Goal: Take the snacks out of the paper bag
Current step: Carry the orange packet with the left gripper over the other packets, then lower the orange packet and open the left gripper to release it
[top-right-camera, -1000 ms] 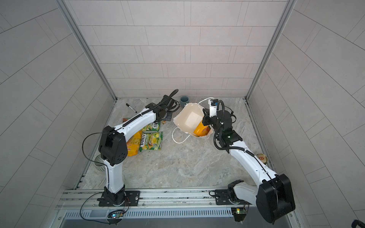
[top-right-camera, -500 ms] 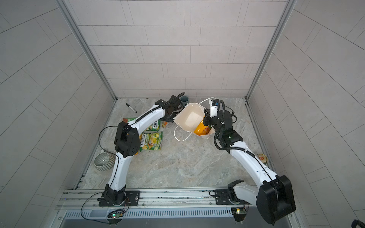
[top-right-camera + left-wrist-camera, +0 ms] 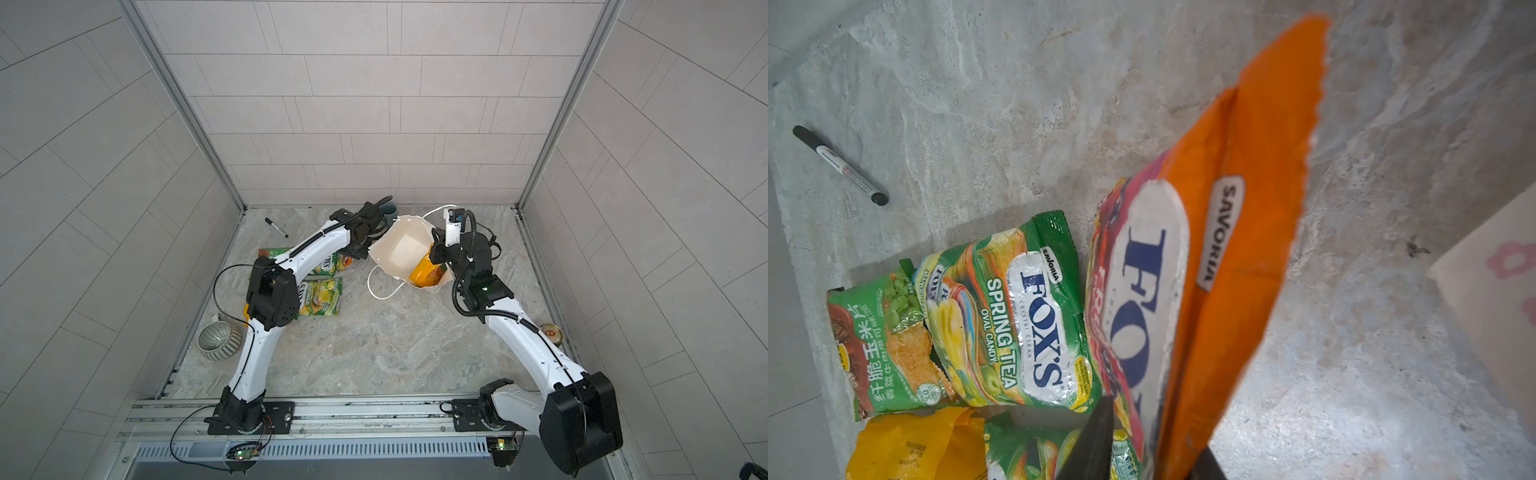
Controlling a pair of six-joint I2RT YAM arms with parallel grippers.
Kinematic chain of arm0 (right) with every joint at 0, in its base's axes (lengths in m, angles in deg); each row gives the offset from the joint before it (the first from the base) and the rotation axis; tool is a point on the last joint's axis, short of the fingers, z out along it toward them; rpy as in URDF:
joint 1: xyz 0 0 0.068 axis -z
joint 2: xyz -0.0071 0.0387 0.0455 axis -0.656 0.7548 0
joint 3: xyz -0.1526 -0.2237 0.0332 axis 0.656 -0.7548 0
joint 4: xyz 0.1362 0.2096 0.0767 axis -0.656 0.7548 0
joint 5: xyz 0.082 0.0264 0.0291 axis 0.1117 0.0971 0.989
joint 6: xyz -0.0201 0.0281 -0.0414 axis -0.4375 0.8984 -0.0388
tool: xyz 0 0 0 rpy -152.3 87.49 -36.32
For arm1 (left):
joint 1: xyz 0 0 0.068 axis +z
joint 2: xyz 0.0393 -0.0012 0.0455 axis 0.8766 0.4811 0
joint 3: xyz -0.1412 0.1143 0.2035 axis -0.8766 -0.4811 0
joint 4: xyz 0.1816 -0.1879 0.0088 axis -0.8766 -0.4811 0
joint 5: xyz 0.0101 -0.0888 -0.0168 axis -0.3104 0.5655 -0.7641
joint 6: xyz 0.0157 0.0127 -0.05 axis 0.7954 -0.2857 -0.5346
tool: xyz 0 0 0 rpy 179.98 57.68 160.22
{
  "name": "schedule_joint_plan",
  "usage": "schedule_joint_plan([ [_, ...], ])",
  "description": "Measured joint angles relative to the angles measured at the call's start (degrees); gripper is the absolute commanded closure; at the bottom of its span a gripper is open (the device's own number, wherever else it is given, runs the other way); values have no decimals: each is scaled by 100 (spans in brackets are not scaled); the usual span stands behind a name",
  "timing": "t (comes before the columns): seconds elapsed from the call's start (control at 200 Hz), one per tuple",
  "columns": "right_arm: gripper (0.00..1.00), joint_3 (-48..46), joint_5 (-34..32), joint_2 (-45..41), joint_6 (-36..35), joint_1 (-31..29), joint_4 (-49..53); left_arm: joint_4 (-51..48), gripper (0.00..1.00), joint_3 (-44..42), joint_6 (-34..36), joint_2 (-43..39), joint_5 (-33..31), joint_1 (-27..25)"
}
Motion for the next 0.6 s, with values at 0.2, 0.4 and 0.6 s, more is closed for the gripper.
schedule_joint_plan([
  [0.2, 100, 0, 0, 0, 17, 0, 0, 146, 75, 0, -48, 11, 151, 0],
  [0.4, 100, -2, 2, 0, 17, 0, -2, 328, 71, 0, -107, 103, 245, 0],
  [0.6, 100, -2, 2, 0, 17, 0, 0, 426, 62, 2, -179, 146, 232, 15],
])
